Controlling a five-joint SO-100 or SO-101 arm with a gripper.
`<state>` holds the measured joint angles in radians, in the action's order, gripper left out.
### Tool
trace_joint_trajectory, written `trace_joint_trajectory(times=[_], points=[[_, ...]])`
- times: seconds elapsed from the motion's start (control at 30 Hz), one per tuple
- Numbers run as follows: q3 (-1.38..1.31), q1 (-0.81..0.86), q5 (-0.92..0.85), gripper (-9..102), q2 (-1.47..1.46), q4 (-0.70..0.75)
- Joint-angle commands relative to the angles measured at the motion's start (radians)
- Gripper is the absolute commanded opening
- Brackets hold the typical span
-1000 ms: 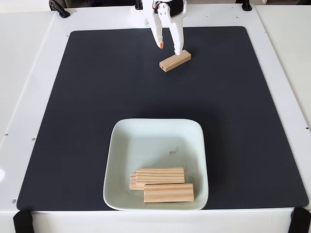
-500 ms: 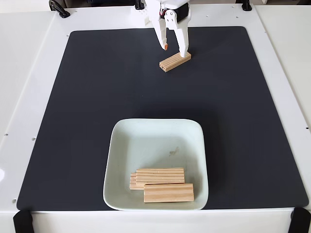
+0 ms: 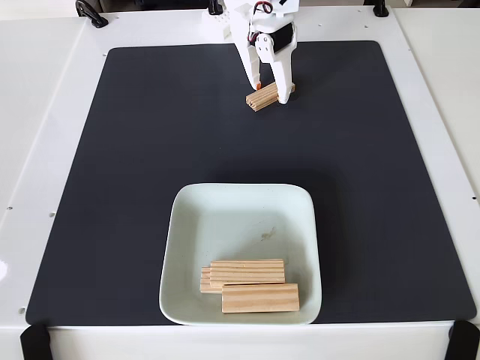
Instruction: Pick up the wooden block and place them on the plate.
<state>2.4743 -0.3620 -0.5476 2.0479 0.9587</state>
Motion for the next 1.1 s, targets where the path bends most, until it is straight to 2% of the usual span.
trace_joint_trajectory(times=[0.0, 0.13, 0.17, 0.23, 0.53, 0.8, 0.97, 1.07], points=[[-0.011, 0.002, 0.008, 18, 0.002, -0.008], [-0.011, 0.002, 0.008, -1, 0.002, -0.008], [-0.011, 0.002, 0.008, -1, 0.002, -0.008], [-0.011, 0.002, 0.008, 1, 0.002, -0.008], [-0.061, 0.002, 0.009, -1, 0.025, -0.009], [-0.221, 0.018, 0.017, -1, 0.242, -0.008], [-0.342, 0.075, 0.196, -1, 0.216, -0.008], [-0.491, 0.081, 0.301, -1, 0.103, -0.006]])
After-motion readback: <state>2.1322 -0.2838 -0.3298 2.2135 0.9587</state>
